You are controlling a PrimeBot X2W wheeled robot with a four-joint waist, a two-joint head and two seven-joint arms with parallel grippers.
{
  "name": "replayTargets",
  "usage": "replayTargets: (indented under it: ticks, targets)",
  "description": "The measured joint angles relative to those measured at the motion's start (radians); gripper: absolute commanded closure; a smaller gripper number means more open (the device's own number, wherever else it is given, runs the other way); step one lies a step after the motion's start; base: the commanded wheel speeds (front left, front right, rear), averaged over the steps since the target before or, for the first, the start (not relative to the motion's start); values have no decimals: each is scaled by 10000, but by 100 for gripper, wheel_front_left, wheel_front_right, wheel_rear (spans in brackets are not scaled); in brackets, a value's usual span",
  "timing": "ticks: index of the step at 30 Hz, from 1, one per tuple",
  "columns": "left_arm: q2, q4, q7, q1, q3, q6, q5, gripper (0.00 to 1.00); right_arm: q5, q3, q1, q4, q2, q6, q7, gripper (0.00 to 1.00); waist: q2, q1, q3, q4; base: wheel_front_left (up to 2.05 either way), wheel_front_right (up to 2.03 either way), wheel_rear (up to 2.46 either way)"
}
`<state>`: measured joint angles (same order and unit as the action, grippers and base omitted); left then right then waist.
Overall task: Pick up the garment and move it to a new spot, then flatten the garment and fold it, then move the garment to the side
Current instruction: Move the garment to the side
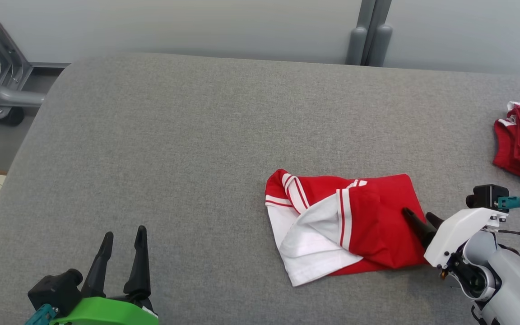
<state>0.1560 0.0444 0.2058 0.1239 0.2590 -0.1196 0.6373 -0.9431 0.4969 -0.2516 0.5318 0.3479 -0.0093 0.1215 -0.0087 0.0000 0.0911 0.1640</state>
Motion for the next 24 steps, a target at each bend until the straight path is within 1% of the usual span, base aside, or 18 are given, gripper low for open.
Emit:
replayTargets:
  ticks: [7,9,10,12,13,14,17,24]
  targets:
    - [0,13,-75,-11,0,0,-27,0,-109,-102,-109,395,19,21,88,0,0,0,180,135,0,0,0]
    - [2,12,-73,-12,-19,0,-27,0,-153,-84,-201,470,-10,201,113,0,0,0,216,167,0,0,0]
    - [2,12,-73,-12,-27,0,-29,0,-213,-82,-272,522,-42,213,119,0,0,0,227,177,0,0,0]
    - [2,12,-73,-12,-33,0,-42,0,-288,-50,-360,585,-79,372,217,57,0,0,244,190,0,0,0]
    - [2,12,-73,-12,-33,0,-42,0,-288,-50,-360,585,-79,372,217,84,0,0,244,190,0,0,0]
    - [2,12,-73,-12,-35,0,-42,0,-291,-12,-381,614,-81,464,230,100,0,0,250,195,0,0,0]
    - [2,13,-75,-14,-50,0,-102,0,-291,100,-465,683,-98,723,307,100,0,0,261,204,0,0,0]
    - [2,-13,-69,-13,-322,-40,-128,0,-290,-29,-913,514,-90,974,115,100,0,0,187,52,0,0,0]
